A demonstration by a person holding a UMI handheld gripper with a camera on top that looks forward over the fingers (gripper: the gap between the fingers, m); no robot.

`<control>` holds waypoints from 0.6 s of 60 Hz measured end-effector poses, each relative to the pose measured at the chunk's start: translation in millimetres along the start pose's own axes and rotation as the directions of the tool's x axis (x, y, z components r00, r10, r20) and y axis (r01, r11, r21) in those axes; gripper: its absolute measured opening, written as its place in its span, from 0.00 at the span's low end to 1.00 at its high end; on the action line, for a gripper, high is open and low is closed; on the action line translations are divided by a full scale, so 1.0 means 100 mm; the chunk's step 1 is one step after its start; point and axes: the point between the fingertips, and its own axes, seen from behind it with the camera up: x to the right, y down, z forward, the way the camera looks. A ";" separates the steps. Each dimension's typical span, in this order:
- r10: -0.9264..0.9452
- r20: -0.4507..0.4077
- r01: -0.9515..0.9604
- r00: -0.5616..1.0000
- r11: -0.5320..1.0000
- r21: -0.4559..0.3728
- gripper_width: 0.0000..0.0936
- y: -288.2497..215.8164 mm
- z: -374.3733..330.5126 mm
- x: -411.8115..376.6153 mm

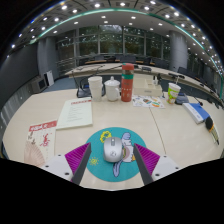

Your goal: Arrange mouse

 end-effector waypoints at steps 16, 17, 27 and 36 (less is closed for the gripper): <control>0.022 -0.025 -0.020 0.999 0.998 0.065 0.92 -0.09 -1.51 -0.12; 0.023 -0.026 -0.021 0.999 0.997 0.069 0.91 -0.07 -1.60 -0.12; 0.054 -0.034 -0.051 0.998 0.994 0.092 0.92 0.16 -2.39 -0.18; 0.058 -0.037 -0.054 0.998 0.994 0.092 0.92 0.40 -2.86 -0.22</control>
